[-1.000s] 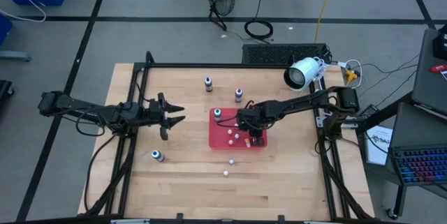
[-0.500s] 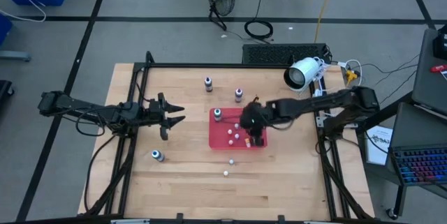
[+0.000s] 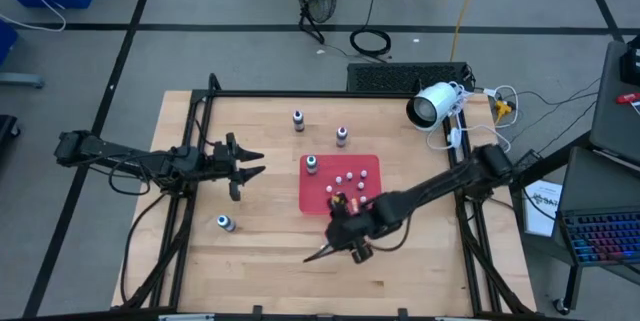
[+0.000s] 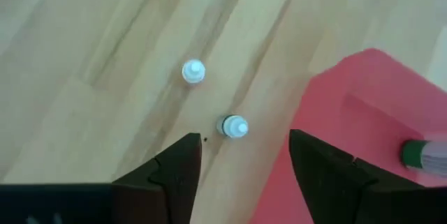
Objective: Pick & Place food coloring
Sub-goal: Put the small green food coloring bottle into the red bin
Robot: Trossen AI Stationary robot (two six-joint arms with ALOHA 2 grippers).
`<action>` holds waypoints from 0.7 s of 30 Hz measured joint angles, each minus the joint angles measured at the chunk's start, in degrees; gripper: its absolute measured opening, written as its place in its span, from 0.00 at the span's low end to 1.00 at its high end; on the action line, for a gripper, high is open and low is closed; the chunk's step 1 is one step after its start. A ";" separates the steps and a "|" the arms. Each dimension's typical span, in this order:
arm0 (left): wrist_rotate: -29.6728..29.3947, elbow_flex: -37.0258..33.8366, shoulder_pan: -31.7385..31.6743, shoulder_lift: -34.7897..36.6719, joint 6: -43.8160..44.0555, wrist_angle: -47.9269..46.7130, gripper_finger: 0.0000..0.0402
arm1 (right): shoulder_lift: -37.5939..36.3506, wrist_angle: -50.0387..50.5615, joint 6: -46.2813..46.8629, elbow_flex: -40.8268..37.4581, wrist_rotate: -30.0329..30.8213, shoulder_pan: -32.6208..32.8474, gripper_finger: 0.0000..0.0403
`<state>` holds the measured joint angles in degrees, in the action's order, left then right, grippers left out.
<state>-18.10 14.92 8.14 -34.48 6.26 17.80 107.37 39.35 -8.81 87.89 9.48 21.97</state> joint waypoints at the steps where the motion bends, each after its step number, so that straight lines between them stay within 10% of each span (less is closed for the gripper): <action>1: 0.00 0.00 -0.02 0.00 -0.02 0.00 0.42 | 1.50 1.27 -0.38 1.55 -0.24 -0.08 0.51; 21: 0.01 0.00 0.00 0.00 -0.02 0.02 0.42 | 10.72 0.77 -4.10 3.70 -4.44 -2.44 0.50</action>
<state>-18.09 14.92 8.14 -34.48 6.24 17.82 118.10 40.12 -12.91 91.59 5.04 19.53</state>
